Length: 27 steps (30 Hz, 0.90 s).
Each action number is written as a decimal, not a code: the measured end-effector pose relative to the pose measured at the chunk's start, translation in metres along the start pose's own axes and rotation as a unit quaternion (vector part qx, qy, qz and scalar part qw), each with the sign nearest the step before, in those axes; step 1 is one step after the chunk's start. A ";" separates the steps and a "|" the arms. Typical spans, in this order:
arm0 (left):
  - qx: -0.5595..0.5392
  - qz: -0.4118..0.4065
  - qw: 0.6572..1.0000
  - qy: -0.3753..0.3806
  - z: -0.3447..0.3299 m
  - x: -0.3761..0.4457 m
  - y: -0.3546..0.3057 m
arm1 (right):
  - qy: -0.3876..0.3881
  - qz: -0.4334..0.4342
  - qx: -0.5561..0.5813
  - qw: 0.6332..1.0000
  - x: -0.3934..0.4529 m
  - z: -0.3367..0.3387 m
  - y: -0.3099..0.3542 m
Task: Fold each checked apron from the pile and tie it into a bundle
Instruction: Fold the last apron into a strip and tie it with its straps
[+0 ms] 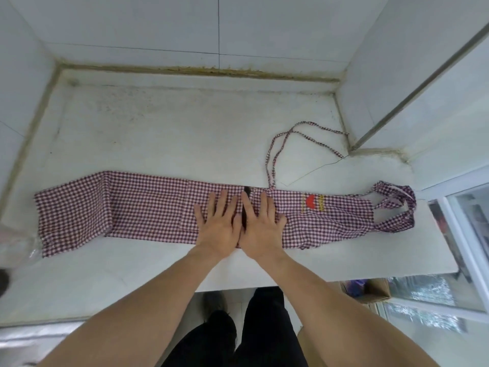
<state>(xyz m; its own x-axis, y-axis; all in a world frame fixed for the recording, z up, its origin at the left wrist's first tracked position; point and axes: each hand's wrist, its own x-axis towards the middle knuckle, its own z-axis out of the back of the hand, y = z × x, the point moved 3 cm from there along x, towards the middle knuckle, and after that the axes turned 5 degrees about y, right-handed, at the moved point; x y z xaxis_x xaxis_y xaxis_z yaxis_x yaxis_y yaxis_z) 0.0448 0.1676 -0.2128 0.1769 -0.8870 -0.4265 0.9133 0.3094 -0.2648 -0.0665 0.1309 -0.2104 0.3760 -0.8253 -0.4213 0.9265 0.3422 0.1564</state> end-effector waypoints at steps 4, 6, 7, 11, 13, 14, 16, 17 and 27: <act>0.068 0.016 0.998 0.007 -0.014 0.000 0.010 | -0.051 0.108 -0.021 0.993 -0.001 0.009 -0.050; 0.066 0.023 0.998 0.008 -0.014 -0.001 0.009 | -0.038 0.103 -0.046 0.993 -0.002 0.009 -0.085; 0.063 0.027 0.998 0.008 -0.013 -0.001 0.009 | -0.032 0.082 -0.047 0.995 -0.002 0.009 -0.103; 0.068 0.039 0.997 0.011 -0.014 0.000 0.007 | -0.032 0.000 -0.066 0.997 -0.006 0.017 -0.174; 0.073 0.046 0.996 0.017 -0.015 0.000 0.006 | -0.022 -0.041 -0.070 0.996 -0.009 0.023 -0.203; 0.075 0.052 0.996 0.020 -0.015 0.000 0.005 | -0.016 -0.050 -0.074 0.996 -0.009 0.025 -0.209; 0.055 0.076 0.995 0.021 -0.008 0.003 -0.011 | -0.002 -0.051 -0.076 0.996 -0.008 0.030 -0.217; 0.034 0.097 0.994 0.019 -0.004 0.004 -0.018 | 0.003 -0.050 -0.073 0.996 -0.007 0.030 -0.214; 0.042 0.036 0.994 0.094 -0.033 0.017 -0.123 | 0.025 0.026 0.082 0.996 0.000 0.059 -0.236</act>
<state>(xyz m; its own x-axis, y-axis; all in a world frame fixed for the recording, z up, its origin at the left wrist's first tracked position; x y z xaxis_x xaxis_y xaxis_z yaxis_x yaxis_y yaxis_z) -0.0767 0.1255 -0.2162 0.1774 -0.7813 -0.5984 0.9296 0.3326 -0.1586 -0.2841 0.0241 -0.1944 0.4261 -0.7835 -0.4524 0.8975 0.3030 0.3204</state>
